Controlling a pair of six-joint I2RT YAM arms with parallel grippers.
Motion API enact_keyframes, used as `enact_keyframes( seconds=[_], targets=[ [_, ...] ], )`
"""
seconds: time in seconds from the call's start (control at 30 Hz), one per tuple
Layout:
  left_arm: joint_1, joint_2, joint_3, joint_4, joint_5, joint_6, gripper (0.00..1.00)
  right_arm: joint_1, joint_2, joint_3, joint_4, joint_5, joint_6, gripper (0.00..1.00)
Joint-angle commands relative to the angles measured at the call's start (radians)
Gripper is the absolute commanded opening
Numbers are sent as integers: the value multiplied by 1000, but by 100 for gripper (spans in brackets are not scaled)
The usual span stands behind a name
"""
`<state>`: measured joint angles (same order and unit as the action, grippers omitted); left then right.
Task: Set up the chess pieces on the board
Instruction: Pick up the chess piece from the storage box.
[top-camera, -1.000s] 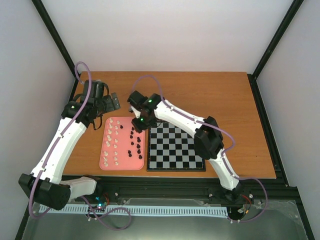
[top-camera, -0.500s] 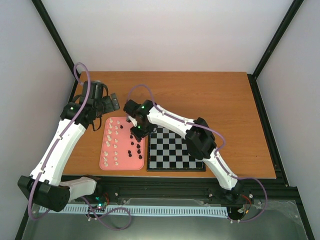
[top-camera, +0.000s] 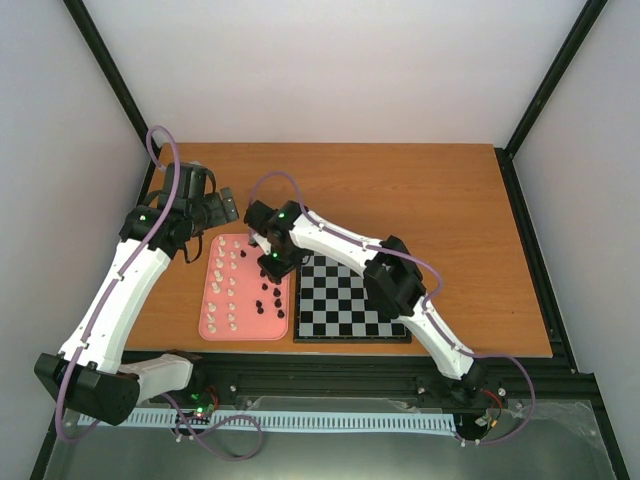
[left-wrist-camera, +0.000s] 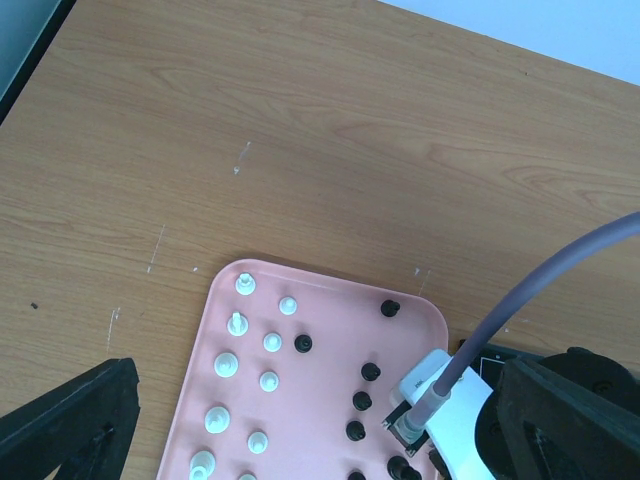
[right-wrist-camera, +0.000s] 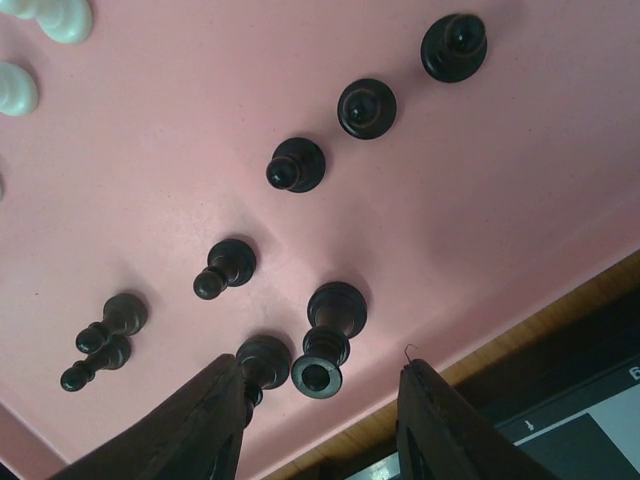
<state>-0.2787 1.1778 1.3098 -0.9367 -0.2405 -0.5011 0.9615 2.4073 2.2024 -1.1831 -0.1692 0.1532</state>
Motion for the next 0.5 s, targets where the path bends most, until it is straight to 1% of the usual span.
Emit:
enact_keyframes(
  seconds=[0.0,0.1,0.27,0.47],
  targets=[
    [4,-14,-2,-7,-12,-4,100,13,24,31,-17,2,-17,48],
    [4,-10,0,-4,-12,-4,100,13,33,41,-22,10,-19,45],
    [4,-2,0,-1,-10,-3,100,13,48,56,-30,11,-21,44],
    [4,-1,-2,-5,-15,-4,100,12,64,66,-39,22,-23,39]
  ],
)
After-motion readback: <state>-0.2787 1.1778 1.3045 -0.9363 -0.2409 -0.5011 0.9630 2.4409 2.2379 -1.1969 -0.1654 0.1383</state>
